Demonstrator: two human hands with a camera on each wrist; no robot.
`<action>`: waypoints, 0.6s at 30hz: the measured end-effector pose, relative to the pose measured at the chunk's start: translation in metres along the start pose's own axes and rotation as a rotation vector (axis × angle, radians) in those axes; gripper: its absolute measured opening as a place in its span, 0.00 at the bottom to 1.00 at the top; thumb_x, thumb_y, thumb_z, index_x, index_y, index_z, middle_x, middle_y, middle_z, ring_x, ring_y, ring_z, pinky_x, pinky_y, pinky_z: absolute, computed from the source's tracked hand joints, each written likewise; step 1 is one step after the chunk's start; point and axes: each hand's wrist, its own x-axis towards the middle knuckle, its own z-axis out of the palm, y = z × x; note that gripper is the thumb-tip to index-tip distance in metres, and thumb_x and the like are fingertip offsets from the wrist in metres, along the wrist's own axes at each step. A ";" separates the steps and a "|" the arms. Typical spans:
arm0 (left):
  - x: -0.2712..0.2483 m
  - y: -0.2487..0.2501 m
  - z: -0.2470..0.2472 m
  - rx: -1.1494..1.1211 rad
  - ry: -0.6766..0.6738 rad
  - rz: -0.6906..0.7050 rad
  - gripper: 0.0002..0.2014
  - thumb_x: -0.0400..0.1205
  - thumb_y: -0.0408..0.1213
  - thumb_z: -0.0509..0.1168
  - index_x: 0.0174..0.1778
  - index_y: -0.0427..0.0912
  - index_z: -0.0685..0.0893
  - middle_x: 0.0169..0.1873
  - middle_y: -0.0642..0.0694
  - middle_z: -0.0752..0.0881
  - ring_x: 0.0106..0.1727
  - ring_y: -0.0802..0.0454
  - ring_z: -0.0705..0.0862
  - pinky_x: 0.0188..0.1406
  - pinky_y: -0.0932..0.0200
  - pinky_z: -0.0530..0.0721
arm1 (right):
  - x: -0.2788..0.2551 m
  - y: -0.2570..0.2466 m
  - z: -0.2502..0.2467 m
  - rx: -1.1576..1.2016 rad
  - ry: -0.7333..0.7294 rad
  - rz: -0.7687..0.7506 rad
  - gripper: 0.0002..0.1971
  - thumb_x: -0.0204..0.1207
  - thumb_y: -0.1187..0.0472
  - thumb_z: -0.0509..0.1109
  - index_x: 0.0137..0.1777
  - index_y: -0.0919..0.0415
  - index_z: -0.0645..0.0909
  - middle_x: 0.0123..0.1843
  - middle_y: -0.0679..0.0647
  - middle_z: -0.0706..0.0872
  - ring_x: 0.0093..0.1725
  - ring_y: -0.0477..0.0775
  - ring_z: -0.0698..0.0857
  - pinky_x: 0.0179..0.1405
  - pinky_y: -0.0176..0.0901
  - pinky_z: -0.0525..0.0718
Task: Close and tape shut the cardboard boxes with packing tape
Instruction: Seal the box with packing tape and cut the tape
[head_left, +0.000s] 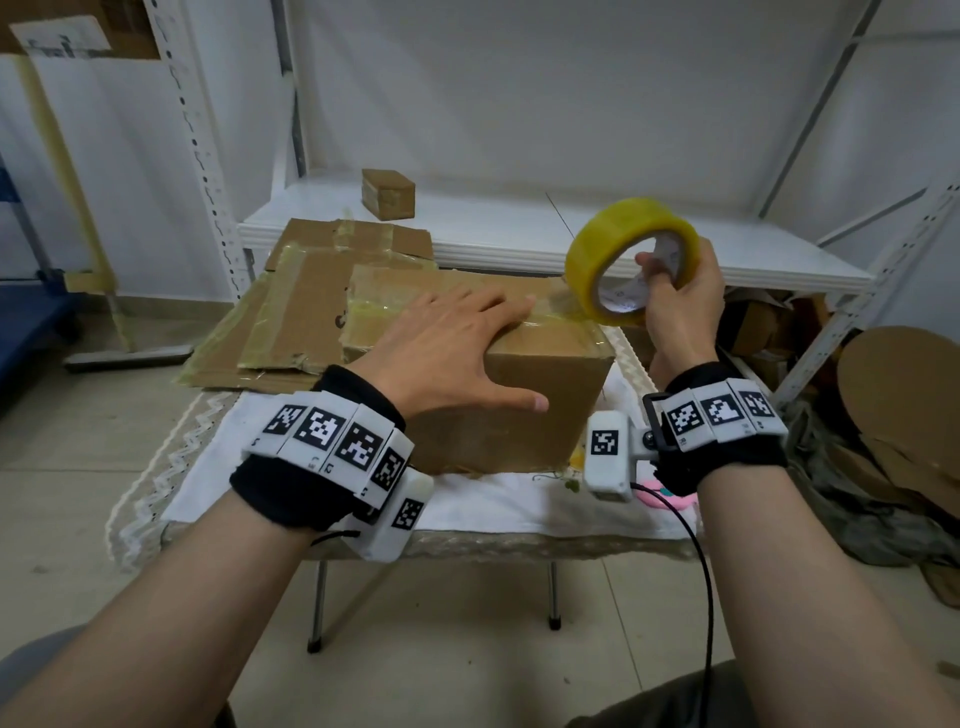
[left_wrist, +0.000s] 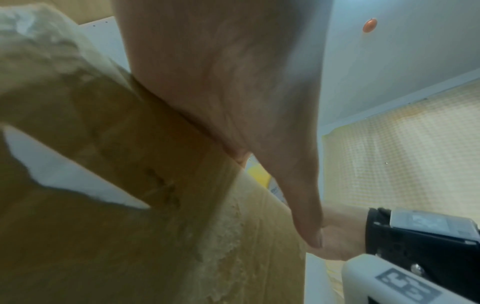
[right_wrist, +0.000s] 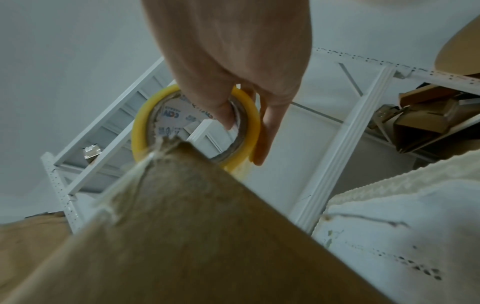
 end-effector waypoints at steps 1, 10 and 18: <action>0.001 0.002 0.000 0.019 -0.004 -0.007 0.53 0.68 0.83 0.53 0.86 0.58 0.57 0.74 0.53 0.71 0.72 0.50 0.70 0.72 0.45 0.68 | 0.001 -0.001 0.000 0.001 -0.006 0.004 0.13 0.84 0.64 0.68 0.51 0.39 0.79 0.57 0.53 0.90 0.59 0.52 0.87 0.67 0.61 0.86; 0.020 0.031 -0.003 0.023 0.053 -0.020 0.50 0.67 0.83 0.55 0.74 0.47 0.75 0.67 0.49 0.73 0.65 0.49 0.73 0.69 0.47 0.73 | 0.009 0.007 -0.008 0.024 -0.119 0.167 0.07 0.83 0.63 0.69 0.52 0.48 0.82 0.55 0.55 0.90 0.61 0.58 0.87 0.68 0.58 0.84; 0.036 0.041 -0.004 -0.174 0.066 0.017 0.41 0.71 0.73 0.66 0.74 0.48 0.79 0.68 0.49 0.76 0.67 0.51 0.76 0.69 0.51 0.75 | 0.004 0.002 -0.007 0.146 -0.313 0.275 0.28 0.81 0.71 0.70 0.76 0.48 0.71 0.66 0.55 0.82 0.57 0.56 0.88 0.36 0.41 0.91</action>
